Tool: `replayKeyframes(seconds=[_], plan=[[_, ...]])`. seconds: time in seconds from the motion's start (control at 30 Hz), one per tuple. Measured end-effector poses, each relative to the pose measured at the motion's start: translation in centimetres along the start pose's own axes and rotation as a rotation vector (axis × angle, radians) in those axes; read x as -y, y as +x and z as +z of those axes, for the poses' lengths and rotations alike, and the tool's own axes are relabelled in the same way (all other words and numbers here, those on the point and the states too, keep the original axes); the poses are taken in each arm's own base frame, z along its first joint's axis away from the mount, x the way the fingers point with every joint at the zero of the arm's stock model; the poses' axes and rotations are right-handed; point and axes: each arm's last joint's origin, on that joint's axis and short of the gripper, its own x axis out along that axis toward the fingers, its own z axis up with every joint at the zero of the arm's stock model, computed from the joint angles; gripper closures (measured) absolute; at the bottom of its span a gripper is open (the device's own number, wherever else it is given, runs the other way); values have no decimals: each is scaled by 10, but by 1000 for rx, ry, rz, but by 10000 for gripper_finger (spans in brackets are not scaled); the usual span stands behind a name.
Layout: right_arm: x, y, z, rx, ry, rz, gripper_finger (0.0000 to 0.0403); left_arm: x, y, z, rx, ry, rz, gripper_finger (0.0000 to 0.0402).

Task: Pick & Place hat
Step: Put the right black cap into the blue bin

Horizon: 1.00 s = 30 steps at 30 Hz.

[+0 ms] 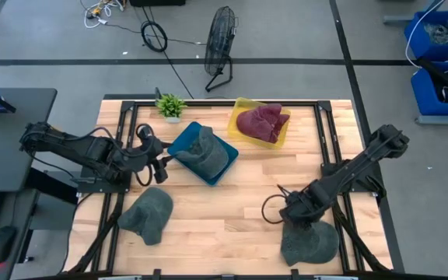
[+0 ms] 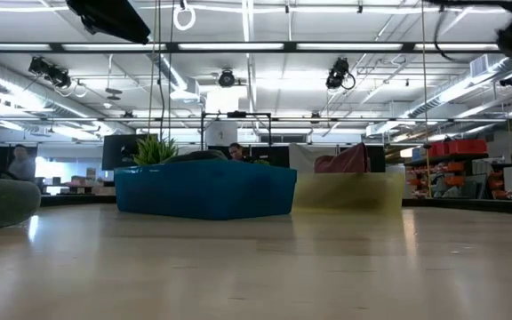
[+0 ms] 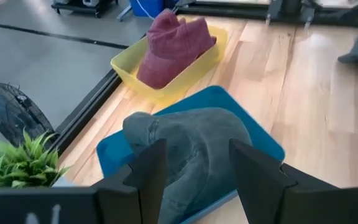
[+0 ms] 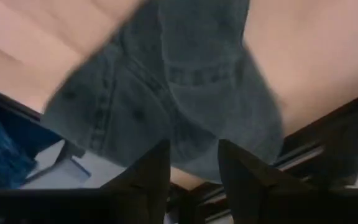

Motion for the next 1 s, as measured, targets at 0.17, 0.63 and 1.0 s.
replayKeyframes(seconds=[0.17,0.63,1.0], plan=[[14,24,1,1,150,-62,265,0,0,2,23,20,4,225],[8,37,-15,-15,201,-34,256,2,0,7,69,71,7,225],[6,57,-2,83,200,-102,261,1,0,7,62,44,7,225]])
